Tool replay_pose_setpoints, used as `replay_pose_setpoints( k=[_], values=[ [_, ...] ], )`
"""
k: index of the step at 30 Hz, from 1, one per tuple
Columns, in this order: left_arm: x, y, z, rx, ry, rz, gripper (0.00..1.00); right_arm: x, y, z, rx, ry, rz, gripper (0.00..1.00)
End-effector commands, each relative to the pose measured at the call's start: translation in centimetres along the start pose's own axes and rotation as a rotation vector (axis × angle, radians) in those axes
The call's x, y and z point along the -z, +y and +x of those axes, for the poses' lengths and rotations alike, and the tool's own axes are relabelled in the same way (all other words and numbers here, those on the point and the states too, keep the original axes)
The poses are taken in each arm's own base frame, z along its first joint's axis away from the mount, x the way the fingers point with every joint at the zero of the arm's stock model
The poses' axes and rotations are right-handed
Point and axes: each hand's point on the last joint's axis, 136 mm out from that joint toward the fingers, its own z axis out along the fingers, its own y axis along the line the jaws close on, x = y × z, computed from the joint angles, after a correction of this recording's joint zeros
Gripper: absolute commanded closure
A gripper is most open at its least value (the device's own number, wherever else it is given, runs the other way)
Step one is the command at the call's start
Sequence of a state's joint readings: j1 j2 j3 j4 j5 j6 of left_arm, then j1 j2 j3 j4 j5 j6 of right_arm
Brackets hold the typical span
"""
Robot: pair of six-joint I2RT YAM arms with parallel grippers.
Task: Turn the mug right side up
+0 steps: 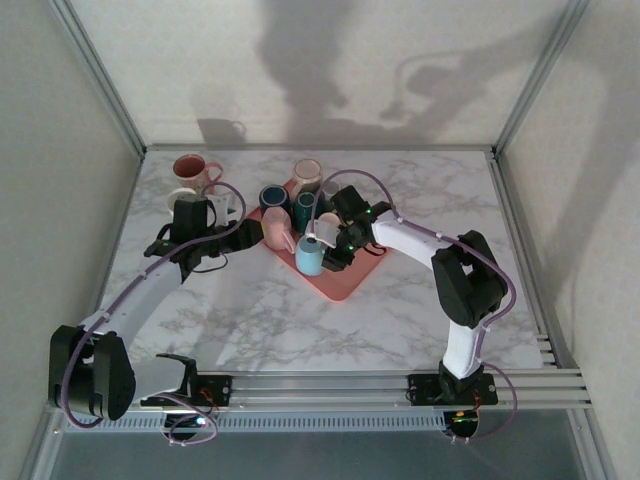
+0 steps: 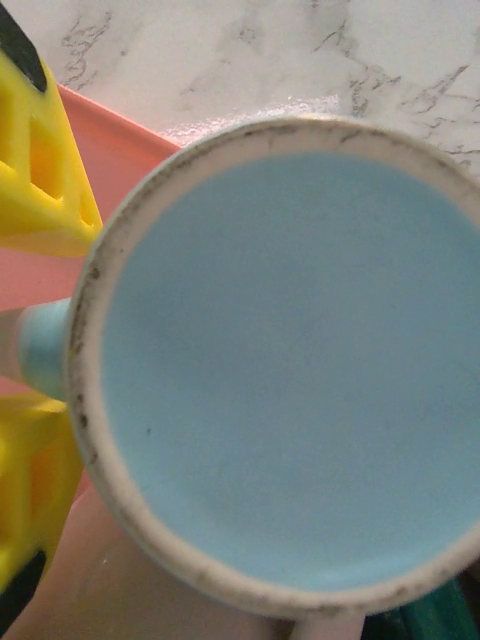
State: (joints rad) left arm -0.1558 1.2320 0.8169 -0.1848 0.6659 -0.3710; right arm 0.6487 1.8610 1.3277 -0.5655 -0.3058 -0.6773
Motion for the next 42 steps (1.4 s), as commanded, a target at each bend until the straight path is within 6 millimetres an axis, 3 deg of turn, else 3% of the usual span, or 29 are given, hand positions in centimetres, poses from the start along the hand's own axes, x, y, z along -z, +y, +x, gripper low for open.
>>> replay_pose_setpoints(
  k=[1, 12, 22, 25, 31, 42],
  values=[
    [0.1, 0.0, 0.3, 0.003, 0.001, -0.001, 0.52, 0.7, -0.1, -1.1, -0.022, -0.006, 0.022, 0.6],
    [0.0, 0.1, 0.4, 0.004, 0.003, -0.002, 0.52, 0.2, -0.2, -0.7, -0.036, 0.062, 0.06, 0.71],
    [0.6, -0.5, -0.1, 0.004, -0.017, 0.002, 0.52, 0.9, -0.5, -1.0, -0.028, 0.084, 0.118, 1.0],
    [0.8, -0.4, -0.4, 0.018, -0.021, -0.015, 0.52, 1.5, -0.2, -1.4, -0.034, 0.061, 0.118, 1.0],
    [1.2, -1.6, -1.4, 0.042, -0.032, 0.012, 0.51, 3.4, 0.8, -2.7, -0.068, -0.019, 0.104, 1.0],
    [2.7, -4.0, -3.0, 0.032, -0.077, 0.069, 0.51, 9.5, 2.1, -5.9, -0.211, -0.201, 0.115, 1.0]
  ],
)
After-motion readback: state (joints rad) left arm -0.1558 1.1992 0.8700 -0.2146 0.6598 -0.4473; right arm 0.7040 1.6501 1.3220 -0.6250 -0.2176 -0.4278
